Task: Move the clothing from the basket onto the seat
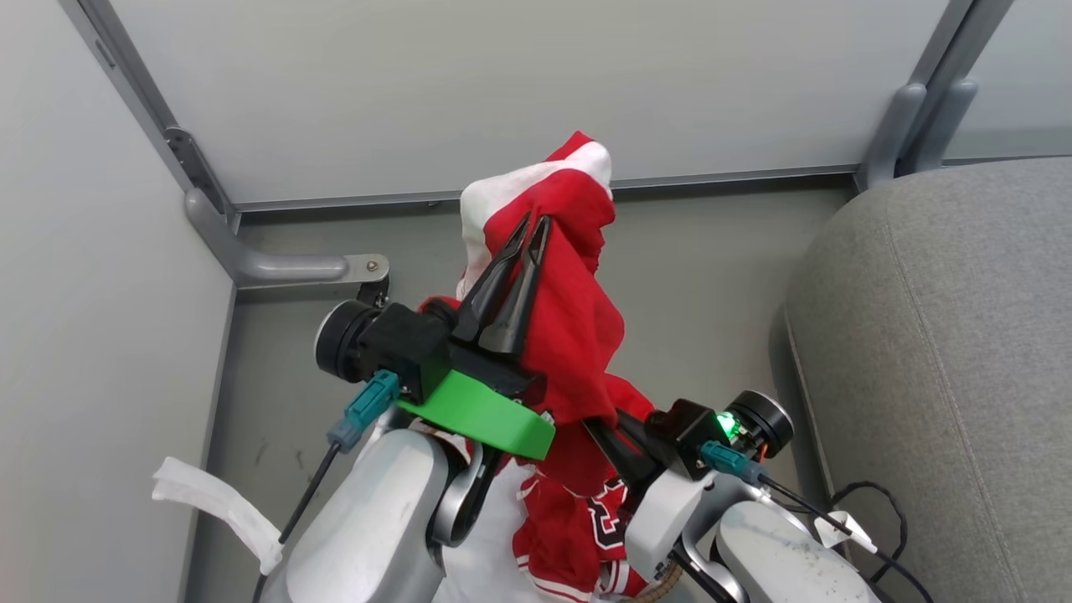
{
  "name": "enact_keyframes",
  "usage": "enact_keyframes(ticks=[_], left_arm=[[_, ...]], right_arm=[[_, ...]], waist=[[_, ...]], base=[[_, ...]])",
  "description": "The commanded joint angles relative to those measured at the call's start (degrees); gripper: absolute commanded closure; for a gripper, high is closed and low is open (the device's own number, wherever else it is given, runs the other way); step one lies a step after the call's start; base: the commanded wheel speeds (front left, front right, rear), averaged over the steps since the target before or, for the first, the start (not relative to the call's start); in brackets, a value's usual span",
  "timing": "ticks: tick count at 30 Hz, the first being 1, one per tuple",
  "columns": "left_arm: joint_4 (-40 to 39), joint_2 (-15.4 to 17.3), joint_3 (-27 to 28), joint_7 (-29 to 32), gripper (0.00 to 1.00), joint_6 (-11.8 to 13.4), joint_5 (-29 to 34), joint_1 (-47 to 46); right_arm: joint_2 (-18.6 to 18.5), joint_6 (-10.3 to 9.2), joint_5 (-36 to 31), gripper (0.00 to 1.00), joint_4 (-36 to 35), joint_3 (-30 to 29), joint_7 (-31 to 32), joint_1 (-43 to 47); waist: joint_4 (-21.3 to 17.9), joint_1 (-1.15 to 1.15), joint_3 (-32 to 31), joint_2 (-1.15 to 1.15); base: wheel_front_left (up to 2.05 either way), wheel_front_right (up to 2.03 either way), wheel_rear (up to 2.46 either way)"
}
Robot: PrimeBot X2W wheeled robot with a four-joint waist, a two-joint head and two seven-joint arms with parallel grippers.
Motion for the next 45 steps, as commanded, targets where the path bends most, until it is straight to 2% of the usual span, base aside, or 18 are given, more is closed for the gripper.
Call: enact_keyframes(ticks=[1, 2, 3, 4, 9, 22, 29, 39, 45], left_arm=[[0.5, 0.1, 0.4, 0.0, 1.00, 0.5, 0.1, 0.9], [0.6, 0.1, 0.6, 0.0, 0.80, 0.7, 0.0, 0.9], [0.9, 0.1, 0.7, 0.0, 0.48, 0.7, 0.4, 0.9], [1.5, 0.1, 1.0, 0.0, 0.00, 0.9, 0.8, 1.3], [3.3, 0.1, 2.7, 0.0, 0.00, 0.6, 2.8, 2.0], [5.3, 1.1, 9.1, 0.0, 0.00, -2.8, 9.5, 7.1], [6.2, 1.1, 10.2, 0.0, 0.00, -3.7, 11.3, 8.8], [8.9, 0.5, 5.1, 0.0, 0.00, -4.4, 10.9, 6.0], [9.7, 0.9, 1.4, 0.0, 0.00, -4.5, 9.7, 4.1]], right_arm=[[-0.2, -0.04, 0.4, 1.00, -0.4, -0.4, -0.1, 0.8], [-0.2, -0.04, 0.5, 1.00, -0.7, -0.6, -0.1, 0.9], [-0.2, -0.05, 0.6, 1.00, -1.0, -0.9, -0.1, 1.3], [-0.2, -0.04, 0.8, 1.00, -1.6, -1.4, -0.1, 1.9], [-0.2, -0.05, 1.1, 1.00, -4.0, -3.3, -0.1, 3.7], [-0.2, -0.05, 2.7, 1.00, -10.1, -8.6, -0.1, 8.8], [-0.2, -0.05, 3.2, 1.00, -12.2, -11.5, -0.1, 11.0], [-0.2, -0.05, 2.3, 1.00, -17.9, -19.3, -0.1, 13.1], [-0.2, -0.06, 2.3, 1.00, -20.7, -24.9, -0.1, 10.2]], waist=[[-0.7, 0.00, 0.0, 0.00], [-1.1, 0.00, 0.1, 0.00], [-1.5, 0.00, 0.2, 0.00], [-2.5, 0.00, 0.4, 0.00], [-6.7, 0.00, 1.2, 0.00], [-25.0, 0.00, 4.3, 0.00], [-32.3, 0.00, 5.0, 0.00], [-33.6, 0.00, 8.1, 0.00], [-33.8, 0.00, 10.6, 0.00]], base=[[0.00, 0.00, 0.00], [0.00, 0.00, 0.00], [0.00, 0.00, 0.00], [0.00, 0.00, 0.00], [0.00, 0.00, 0.00], [0.00, 0.00, 0.00], [0.00, 0.00, 0.00], [0.00, 0.00, 0.00], [0.01, 0.01, 0.01]])
